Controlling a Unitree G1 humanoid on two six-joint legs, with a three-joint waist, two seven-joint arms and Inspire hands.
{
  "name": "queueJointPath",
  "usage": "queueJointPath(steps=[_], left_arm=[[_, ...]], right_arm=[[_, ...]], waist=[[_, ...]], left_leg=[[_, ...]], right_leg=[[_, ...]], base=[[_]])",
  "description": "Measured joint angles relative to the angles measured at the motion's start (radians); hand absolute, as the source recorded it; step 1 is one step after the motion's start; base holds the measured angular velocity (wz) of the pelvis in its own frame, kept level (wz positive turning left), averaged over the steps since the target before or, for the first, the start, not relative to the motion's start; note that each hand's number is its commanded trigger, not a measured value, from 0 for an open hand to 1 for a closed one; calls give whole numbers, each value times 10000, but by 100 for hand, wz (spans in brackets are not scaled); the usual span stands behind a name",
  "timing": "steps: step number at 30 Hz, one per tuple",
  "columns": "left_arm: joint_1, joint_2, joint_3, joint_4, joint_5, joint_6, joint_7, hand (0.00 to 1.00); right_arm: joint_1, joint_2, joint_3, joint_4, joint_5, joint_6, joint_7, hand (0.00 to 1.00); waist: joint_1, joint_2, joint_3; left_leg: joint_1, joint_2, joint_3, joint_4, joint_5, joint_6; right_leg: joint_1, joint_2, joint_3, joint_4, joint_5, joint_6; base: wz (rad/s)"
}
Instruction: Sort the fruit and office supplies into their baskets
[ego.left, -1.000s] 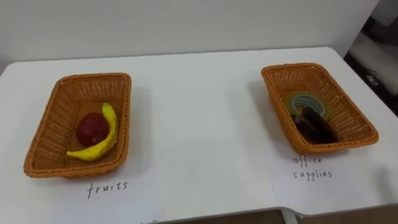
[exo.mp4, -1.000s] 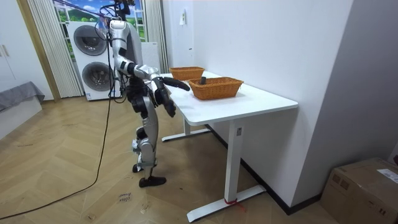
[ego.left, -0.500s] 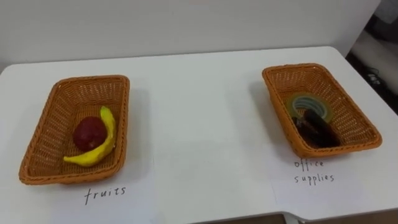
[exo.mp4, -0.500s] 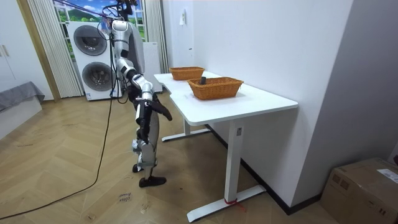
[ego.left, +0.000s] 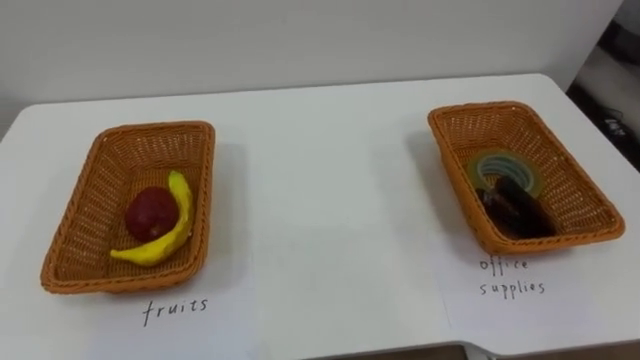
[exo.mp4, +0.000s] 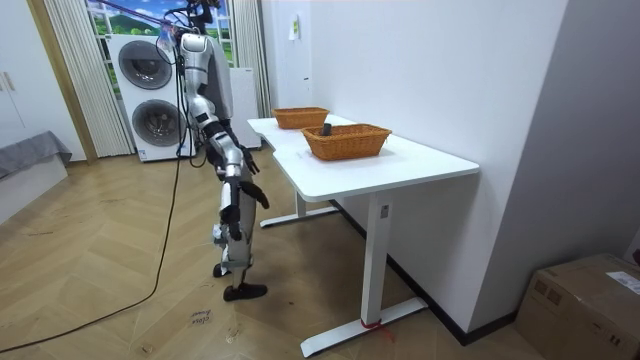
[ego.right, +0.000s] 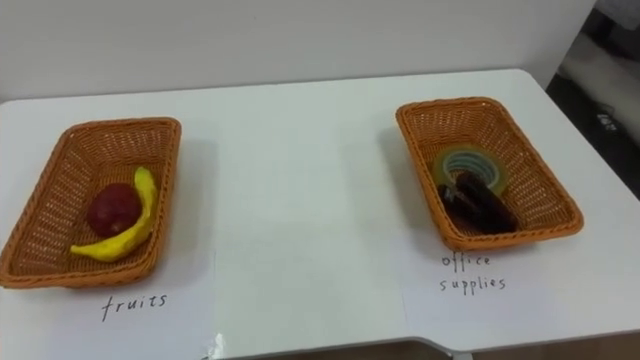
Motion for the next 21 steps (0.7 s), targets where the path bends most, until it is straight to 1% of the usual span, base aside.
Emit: queueJointPath(steps=[1,3,4,5,6,7,8,10,11,12,14,15,21], left_arm=[[-24,-1,0,35,-1,-8,-9,0],[-33,-6,3,72,-1,-7,-35,0],[-42,-12,2,72,-2,-8,-38,0],[-51,-14,-17,74,-2,-8,-42,0],[-49,-18,-20,143,-4,-22,-46,0],[-49,-25,-17,213,-4,-22,-52,0],[-85,-37,-12,337,-3,-25,-74,0],[-100,-41,-4,444,8,-23,-131,0],[-84,-40,-2,485,46,-21,-132,0],[-92,-37,0,511,62,-21,-133,0],[-175,-36,0,623,99,-21,-133,0],[-218,-36,0,626,177,-21,-135,0],[-293,-38,-21,635,260,-22,-121,0]], right_arm=[[-13,-2,115,80,-104,5,183,0],[-168,-1,459,760,-362,77,1010,0],[-227,-2,510,977,-383,138,1219,0],[-258,-7,780,1380,-481,243,1646,0],[-253,12,1065,1691,-667,368,2144,0],[-233,15,1216,1823,-781,447,2384,0],[-188,36,1340,2040,-1247,649,2898,0],[-195,44,1544,2259,-1937,887,3498,0],[-214,48,1655,2415,-2457,968,3906,0],[-238,47,1723,2520,-2721,1010,4090,0],[-305,48,2024,2722,-3603,1230,4723,0],[-384,53,2112,2725,-4037,1316,4999,0],[-922,17,2509,2731,-5688,1336,5976,0]], waist=[[14,-3,-2],[33,-18,-2],[35,-18,-2],[64,-19,-1],[176,-17,0],[218,-16,0],[260,-15,0],[285,-17,1],[317,-25,5],[355,-29,8],[543,-42,19],[570,-43,24],[654,-69,46]], left_leg=[[10,3,-2,-1,-2,-4],[101,12,-22,-22,-19,-17],[109,13,-22,-26,-26,-18],[112,15,-28,-27,-29,-18],[120,21,-26,-28,-34,-25],[122,23,-23,-24,-37,-30],[117,27,-22,-21,-39,-33],[92,33,-25,-29,-45,-39],[86,38,-24,-31,-49,-44],[87,39,-21,-33,-51,-46],[78,43,-17,-35,-56,-50],[70,44,-17,-37,-56,-49],[80,39,-66,-25,-63,-48]], right_leg=[[9,2,0,-5,-2,-2],[47,-5,-94,-11,-36,-12],[51,-8,-103,2,-50,-9],[61,-8,-124,-4,-63,-5],[66,1,-122,-5,-69,-11],[63,4,-125,-4,-70,-14],[52,8,-133,-3,-71,-15],[44,22,-115,-4,-70,-17],[54,30,-109,-8,-69,-19],[44,33,-99,-9,-69,-19],[51,40,-91,-8,-68,-20],[48,38,-99,-7,-68,-20],[145,37,-141,-83,-66,-19]], base=[[0],[2],[5],[0],[0],[0],[0],[0],[0],[0],[0],[0],[2]])
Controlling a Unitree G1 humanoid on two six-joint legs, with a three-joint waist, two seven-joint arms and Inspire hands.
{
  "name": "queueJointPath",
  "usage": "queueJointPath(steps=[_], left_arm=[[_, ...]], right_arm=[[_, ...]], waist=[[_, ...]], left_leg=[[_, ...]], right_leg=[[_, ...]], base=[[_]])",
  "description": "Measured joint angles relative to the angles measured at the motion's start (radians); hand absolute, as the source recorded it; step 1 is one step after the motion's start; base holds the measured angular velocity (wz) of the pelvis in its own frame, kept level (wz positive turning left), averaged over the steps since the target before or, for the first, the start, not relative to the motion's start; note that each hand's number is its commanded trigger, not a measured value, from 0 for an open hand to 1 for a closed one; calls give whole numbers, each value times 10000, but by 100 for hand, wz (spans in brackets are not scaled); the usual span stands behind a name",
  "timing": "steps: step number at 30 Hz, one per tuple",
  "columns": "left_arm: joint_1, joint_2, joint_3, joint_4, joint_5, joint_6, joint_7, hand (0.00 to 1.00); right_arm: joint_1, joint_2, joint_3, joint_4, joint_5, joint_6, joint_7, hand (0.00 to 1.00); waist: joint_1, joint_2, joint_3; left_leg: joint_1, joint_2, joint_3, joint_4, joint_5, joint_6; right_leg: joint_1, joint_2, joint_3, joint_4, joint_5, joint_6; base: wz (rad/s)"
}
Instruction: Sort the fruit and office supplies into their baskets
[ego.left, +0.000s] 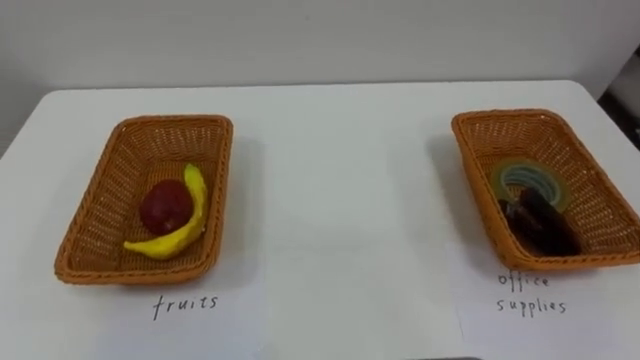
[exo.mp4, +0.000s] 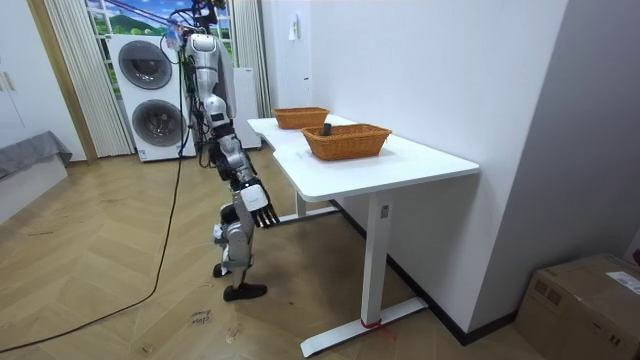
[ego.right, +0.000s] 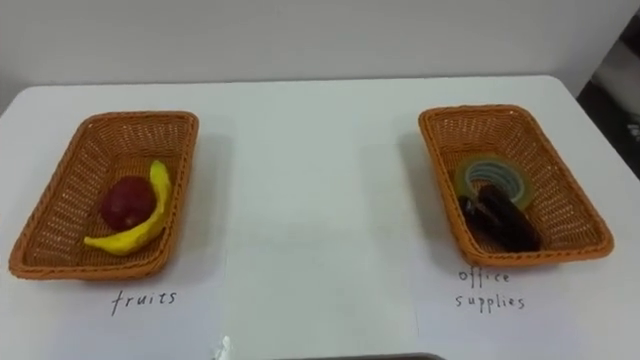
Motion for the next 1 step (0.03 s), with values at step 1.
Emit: queueJointPath(steps=[1], left_arm=[[-2,0,2,1,68,0,7,0]], right_arm=[[-11,0,5,7,-128,0,87,0]], waist=[[2,3,1]], left_leg=[[7,1,-44,0,0,0]], right_leg=[[53,8,-16,-84,18,5]], base=[[6]])
